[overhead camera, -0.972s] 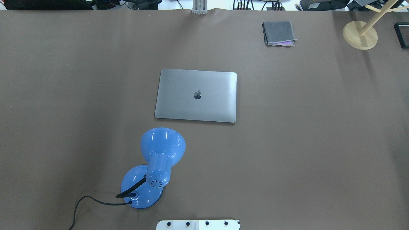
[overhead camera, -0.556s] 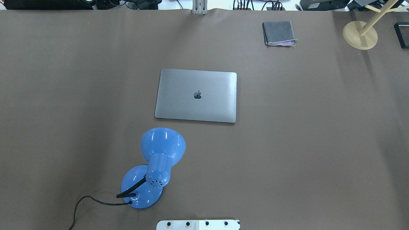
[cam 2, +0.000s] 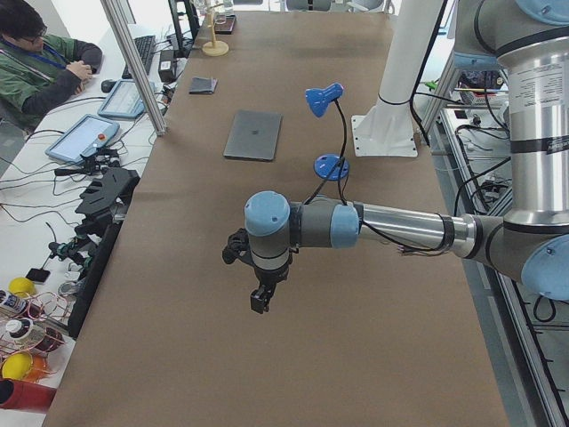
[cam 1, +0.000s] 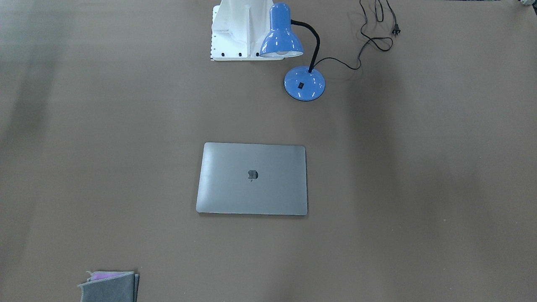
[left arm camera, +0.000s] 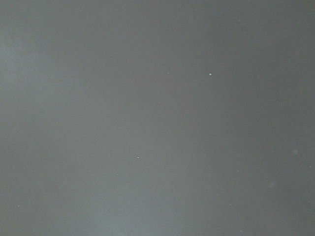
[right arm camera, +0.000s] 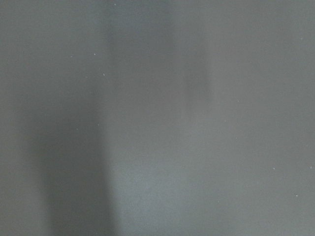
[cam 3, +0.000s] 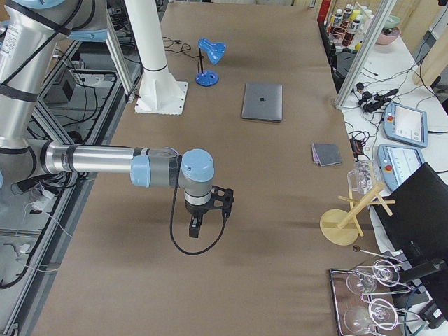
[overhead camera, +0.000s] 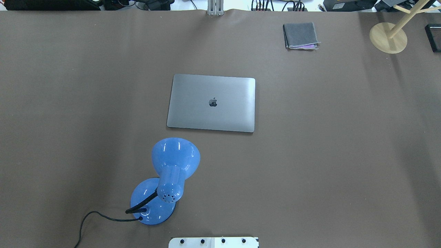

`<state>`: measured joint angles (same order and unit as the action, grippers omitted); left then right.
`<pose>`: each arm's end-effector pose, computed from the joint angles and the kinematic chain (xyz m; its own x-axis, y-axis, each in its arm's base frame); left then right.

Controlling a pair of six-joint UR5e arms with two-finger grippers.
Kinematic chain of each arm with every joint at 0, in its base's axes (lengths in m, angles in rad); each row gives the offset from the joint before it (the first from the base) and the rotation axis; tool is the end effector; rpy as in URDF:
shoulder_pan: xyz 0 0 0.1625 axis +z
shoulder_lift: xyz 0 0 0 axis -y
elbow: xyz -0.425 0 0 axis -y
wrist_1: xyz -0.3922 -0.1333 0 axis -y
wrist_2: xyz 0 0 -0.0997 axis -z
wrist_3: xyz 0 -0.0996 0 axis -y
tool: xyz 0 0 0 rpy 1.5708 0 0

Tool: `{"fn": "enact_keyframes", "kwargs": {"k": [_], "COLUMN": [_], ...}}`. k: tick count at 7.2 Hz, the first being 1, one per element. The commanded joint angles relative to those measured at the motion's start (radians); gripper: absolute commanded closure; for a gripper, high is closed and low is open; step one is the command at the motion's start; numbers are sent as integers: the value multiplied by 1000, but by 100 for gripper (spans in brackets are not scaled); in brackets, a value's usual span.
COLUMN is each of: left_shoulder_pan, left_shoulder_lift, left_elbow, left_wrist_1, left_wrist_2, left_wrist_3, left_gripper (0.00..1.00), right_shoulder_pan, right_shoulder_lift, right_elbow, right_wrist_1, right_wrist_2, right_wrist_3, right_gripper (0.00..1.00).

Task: Close laptop

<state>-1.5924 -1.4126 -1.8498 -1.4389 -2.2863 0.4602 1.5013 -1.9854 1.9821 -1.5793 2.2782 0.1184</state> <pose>-0.0770 -0.4197 0.6112 0.6855 0.4229 -0.5926 -0.3157 0.9062 0.2814 0.0462 -0.3238 0.6297 0.7616 0.0730 0.6439 -0.0207 0.9959 -0.0885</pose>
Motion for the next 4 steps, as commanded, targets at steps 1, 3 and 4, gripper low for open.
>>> {"fn": "enact_keyframes", "kwargs": {"k": [1,3,4], "left_shoulder_pan": [2,0,2], "left_shoulder_lift": [4,6,6], "left_elbow": [15,14,18], "left_wrist_1": [2,2,2], "left_wrist_2": [1,1,1], "left_wrist_3": [0,0,0], "left_gripper": [1,1,1], "right_shoulder_pan": [0,0,0], "right_shoulder_lift": [2,4,2], "right_elbow": [0,-2,-3], "right_wrist_1": [1,1,-1], "right_wrist_2": [1,-2,-2], "right_wrist_3": [1,1,1], "right_gripper": [0,0,0]}}
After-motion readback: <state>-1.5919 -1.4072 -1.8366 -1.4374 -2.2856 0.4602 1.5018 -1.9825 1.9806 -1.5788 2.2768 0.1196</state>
